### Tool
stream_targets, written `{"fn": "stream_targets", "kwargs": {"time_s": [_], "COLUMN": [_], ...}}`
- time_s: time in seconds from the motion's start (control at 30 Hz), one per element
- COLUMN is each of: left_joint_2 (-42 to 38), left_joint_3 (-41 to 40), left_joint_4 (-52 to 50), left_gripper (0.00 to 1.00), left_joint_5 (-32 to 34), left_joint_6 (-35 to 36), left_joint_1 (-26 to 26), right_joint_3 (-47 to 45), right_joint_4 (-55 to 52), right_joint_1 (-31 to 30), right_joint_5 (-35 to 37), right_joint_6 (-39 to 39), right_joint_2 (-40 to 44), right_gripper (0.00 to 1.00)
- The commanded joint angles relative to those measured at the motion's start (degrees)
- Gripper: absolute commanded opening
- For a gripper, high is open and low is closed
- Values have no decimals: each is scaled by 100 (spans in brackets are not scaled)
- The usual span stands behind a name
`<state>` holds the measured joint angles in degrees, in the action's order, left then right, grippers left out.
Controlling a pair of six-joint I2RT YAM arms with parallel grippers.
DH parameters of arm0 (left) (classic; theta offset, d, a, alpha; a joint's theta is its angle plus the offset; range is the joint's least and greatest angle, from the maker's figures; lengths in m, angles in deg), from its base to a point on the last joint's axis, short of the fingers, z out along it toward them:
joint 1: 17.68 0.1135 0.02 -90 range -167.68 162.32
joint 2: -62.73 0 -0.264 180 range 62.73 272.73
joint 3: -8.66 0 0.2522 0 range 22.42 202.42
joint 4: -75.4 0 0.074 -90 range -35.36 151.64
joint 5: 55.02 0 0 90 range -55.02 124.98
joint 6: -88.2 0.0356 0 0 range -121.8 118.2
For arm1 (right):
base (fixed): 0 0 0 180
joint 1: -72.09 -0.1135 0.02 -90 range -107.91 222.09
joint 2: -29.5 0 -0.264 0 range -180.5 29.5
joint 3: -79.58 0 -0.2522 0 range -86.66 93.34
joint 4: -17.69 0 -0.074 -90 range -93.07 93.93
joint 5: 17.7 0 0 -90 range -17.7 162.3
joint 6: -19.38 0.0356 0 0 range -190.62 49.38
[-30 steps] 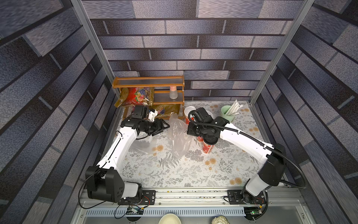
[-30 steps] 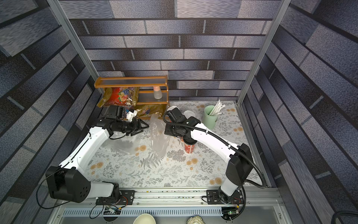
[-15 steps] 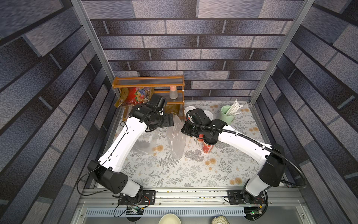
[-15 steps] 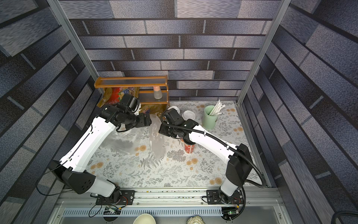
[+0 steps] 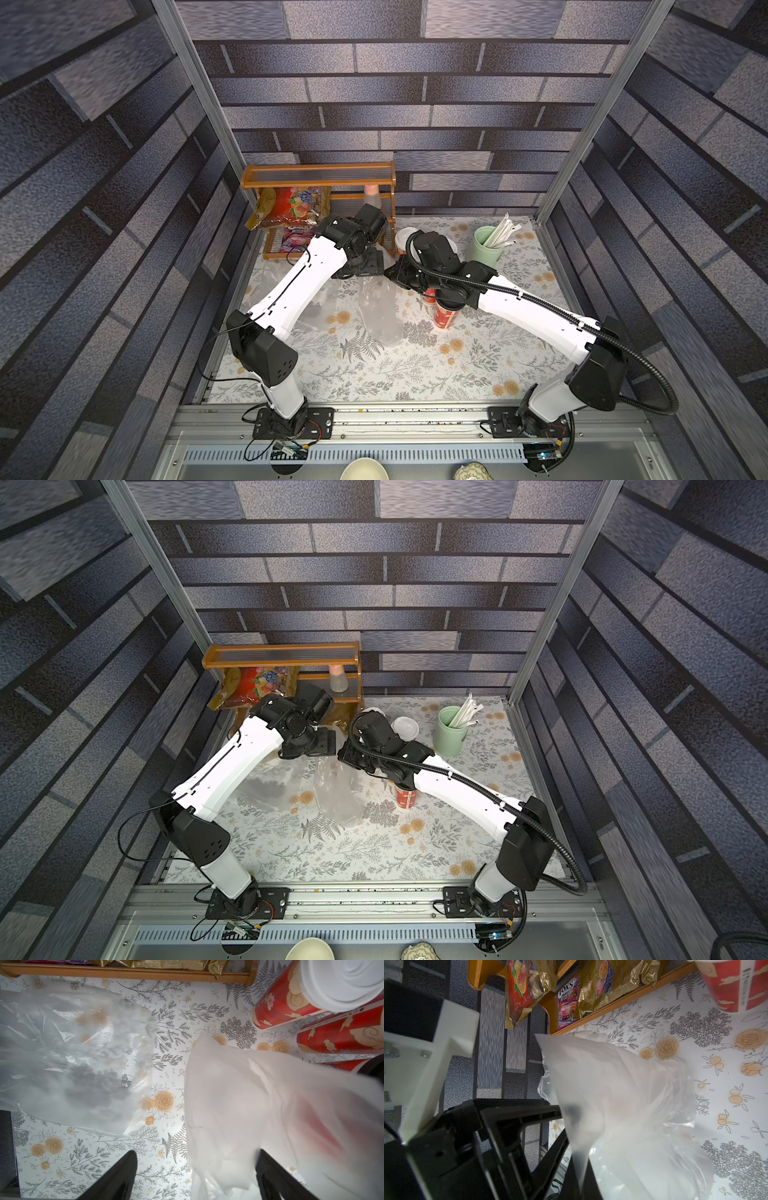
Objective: Pack milk tea into plastic carrier bags
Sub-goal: Adjust the plastic carrier bag at the center of the board.
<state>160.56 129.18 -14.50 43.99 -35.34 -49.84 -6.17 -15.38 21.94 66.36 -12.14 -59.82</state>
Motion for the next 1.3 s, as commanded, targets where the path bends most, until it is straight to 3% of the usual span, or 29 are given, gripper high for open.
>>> {"fn": "stream_targets", "kwargs": {"time_s": [0.0, 0.3, 0.57, 0.8, 1.13, 1.27], "left_joint_2": [185, 442, 915, 1011, 502, 233], "left_joint_3": [2, -184, 152, 314, 25, -289], "left_joint_4": [-221, -437, -593, -868, -763, -525], "left_gripper": [92, 87, 97, 95, 74, 74], "left_joint_5": [208, 33, 15, 285, -384, -850], "left_joint_6": [-140, -74, 58, 40, 129, 79], "left_joint_1": [44, 194, 154, 170, 207, 245], "right_joint_3": [-50, -15, -51, -32, 33, 124], "right_joint_4": [121, -212, -97, -426, -909, -972], "right_joint_1": [-86, -93, -125, -140, -128, -125], "right_joint_5": [-72, 294, 226, 614, 1567, 1727], "right_joint_6": [94, -57, -26, -160, -369, -438], "right_joint_2": [66, 143, 73, 134, 181, 101], "right_gripper": [0, 0, 0, 0, 0, 0]}}
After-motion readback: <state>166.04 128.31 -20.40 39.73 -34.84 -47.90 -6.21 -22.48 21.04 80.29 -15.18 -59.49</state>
